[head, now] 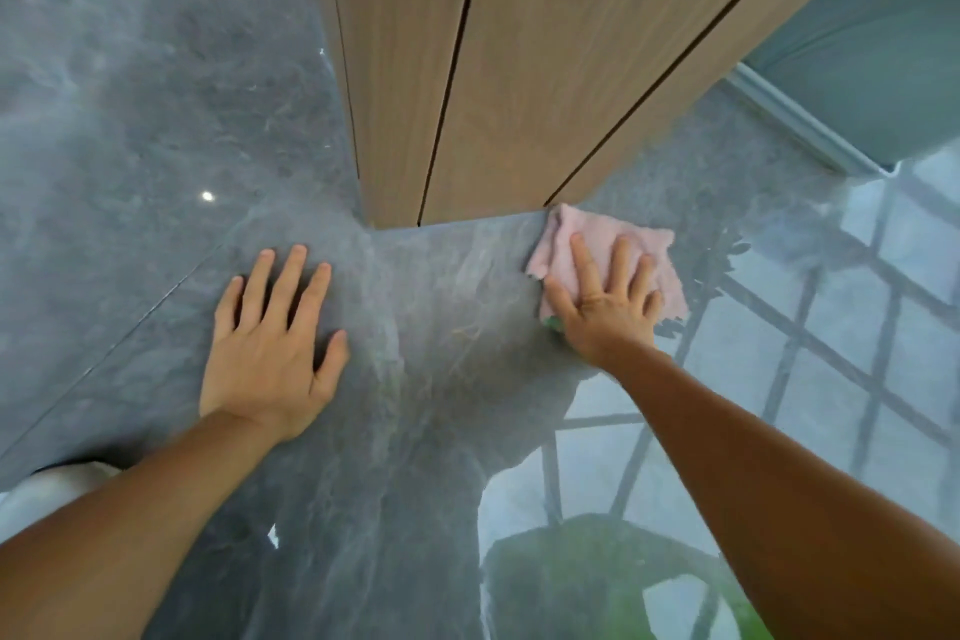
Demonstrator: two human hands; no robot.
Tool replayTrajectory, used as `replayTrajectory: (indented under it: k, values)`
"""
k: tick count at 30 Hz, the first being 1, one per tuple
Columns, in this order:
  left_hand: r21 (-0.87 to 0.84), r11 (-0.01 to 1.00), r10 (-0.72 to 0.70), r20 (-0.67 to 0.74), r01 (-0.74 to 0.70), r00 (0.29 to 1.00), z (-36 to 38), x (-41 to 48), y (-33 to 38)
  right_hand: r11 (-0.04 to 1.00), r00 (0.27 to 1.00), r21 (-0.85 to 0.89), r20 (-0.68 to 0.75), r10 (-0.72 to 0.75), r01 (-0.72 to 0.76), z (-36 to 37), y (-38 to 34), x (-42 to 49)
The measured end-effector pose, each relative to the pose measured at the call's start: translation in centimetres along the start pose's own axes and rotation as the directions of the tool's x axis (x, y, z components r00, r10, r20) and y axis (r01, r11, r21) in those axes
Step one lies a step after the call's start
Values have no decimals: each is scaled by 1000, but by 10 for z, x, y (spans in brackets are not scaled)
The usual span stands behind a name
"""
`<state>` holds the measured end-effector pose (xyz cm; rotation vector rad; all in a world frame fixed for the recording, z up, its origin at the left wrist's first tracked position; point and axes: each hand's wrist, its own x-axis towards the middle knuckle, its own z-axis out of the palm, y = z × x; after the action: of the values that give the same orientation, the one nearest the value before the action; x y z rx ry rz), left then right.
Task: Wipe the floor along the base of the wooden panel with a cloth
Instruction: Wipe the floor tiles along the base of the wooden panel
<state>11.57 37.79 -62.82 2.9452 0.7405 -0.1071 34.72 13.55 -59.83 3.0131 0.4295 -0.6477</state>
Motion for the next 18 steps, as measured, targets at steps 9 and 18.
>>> replayTrajectory:
  k: [9, 18]
  values:
    - [-56, 997, -57, 44, 59, 997, -11, -4, -39, 928, 925, -52, 119, -362, 369, 28, -113, -70]
    - [-48, 957, -285, 38, 287, 958, -8, -22, -87, 754, 735, 43, 195, -650, 655, 36, -234, -91]
